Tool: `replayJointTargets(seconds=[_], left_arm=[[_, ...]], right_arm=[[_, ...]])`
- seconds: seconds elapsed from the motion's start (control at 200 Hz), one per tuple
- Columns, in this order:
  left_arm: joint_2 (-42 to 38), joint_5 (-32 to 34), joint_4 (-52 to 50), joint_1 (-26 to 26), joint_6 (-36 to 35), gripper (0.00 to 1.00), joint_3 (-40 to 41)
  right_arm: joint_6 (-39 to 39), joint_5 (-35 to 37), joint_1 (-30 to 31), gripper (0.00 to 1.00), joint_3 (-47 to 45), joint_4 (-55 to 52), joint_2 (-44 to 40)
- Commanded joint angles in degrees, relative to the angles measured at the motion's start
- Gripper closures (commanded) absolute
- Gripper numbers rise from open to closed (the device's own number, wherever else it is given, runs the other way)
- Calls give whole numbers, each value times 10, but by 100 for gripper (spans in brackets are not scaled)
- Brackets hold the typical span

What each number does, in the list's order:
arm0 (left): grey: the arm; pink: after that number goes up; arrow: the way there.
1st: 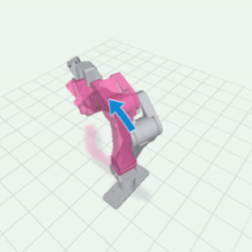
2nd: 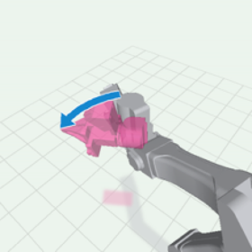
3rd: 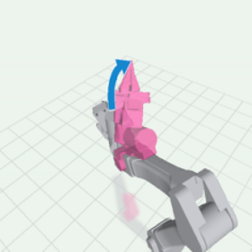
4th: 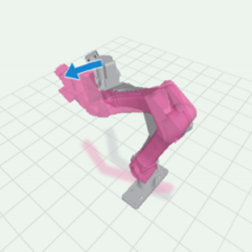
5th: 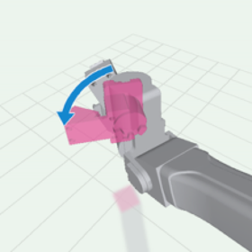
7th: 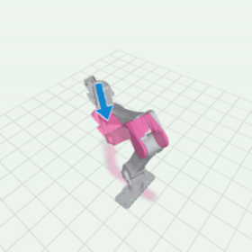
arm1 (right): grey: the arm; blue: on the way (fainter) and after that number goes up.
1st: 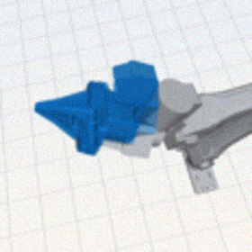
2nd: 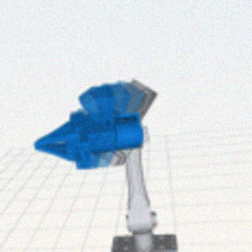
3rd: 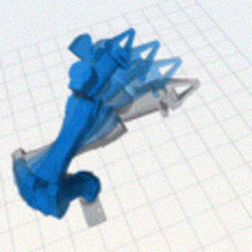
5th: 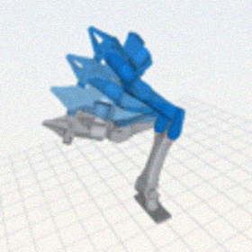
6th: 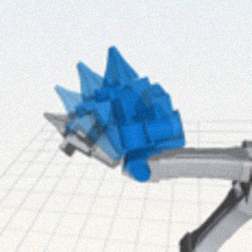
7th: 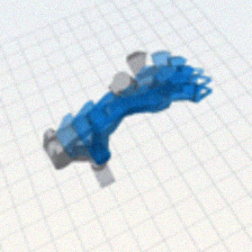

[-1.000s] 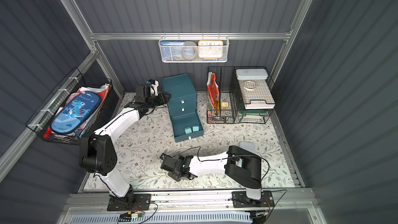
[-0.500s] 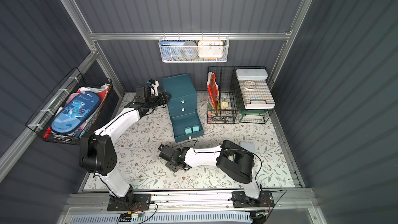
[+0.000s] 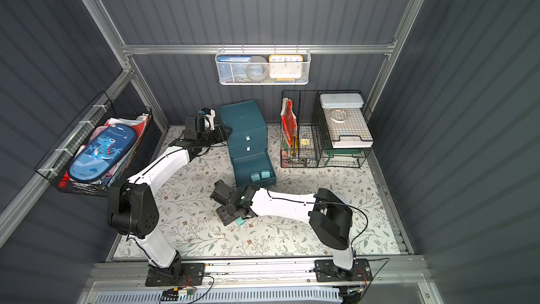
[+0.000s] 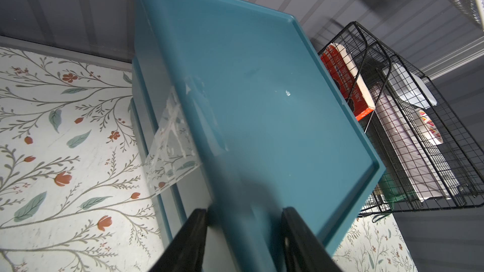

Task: Place the plugs into the drawer by color
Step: Pick up the plug from the center of the board.

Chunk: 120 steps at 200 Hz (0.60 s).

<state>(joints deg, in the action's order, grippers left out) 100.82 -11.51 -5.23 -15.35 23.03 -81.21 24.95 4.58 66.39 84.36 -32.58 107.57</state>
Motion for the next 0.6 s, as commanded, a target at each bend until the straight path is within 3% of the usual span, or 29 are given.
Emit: replayJointTargets(seconds=[0.0, 0.135, 0.595], left_arm=[[18, -20, -108, -18, -25, 50, 26], [18, -17, -109, -18, -26, 50, 25], [17, -17, -108, -18, -27, 50, 27]], right_arm=[[50, -17, -20, 31, 49, -116, 30], [36, -39, -35, 31, 135, -216, 81], [2, -56, -34, 32, 158, -211, 143]])
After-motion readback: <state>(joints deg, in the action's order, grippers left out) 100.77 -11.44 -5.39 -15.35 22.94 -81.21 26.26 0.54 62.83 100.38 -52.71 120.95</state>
